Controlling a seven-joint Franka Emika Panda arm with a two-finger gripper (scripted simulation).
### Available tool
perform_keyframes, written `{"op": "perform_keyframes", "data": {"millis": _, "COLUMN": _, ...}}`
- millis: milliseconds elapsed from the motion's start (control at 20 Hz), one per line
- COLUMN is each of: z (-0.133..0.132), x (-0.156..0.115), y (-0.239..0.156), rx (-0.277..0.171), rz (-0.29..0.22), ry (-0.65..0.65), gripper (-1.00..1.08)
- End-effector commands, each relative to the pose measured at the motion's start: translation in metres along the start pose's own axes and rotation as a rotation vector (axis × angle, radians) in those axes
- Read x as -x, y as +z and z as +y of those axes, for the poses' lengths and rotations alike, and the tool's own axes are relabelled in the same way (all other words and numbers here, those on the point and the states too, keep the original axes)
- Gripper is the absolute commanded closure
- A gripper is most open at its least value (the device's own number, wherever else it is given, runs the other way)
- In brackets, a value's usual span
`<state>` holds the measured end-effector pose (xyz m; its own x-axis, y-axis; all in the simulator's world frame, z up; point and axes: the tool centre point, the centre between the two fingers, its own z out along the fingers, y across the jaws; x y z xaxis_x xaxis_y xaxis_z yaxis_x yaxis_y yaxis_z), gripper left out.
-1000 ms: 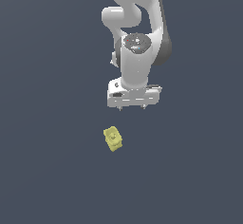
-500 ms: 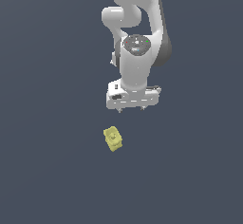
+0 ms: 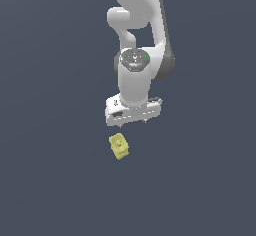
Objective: Pick up the object and move it to a goal position.
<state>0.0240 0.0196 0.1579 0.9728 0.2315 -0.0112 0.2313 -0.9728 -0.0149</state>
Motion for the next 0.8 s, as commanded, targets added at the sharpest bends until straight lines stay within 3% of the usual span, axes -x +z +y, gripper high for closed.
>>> {"op": "perform_keyframes", "data": {"millis": 0, "z": 0.012, "x": -0.007, "y": 0.007, "rx": 0.003, "rz": 0.002, "ry": -0.049, "gripper": -0.92}}
{"op": "perform_keyframes", "data": {"millis": 750, "z": 0.065, "x": -0.034, "y": 0.04, "rx": 0.015, "rz": 0.008, "ry": -0.271, "gripper": -0.92}}
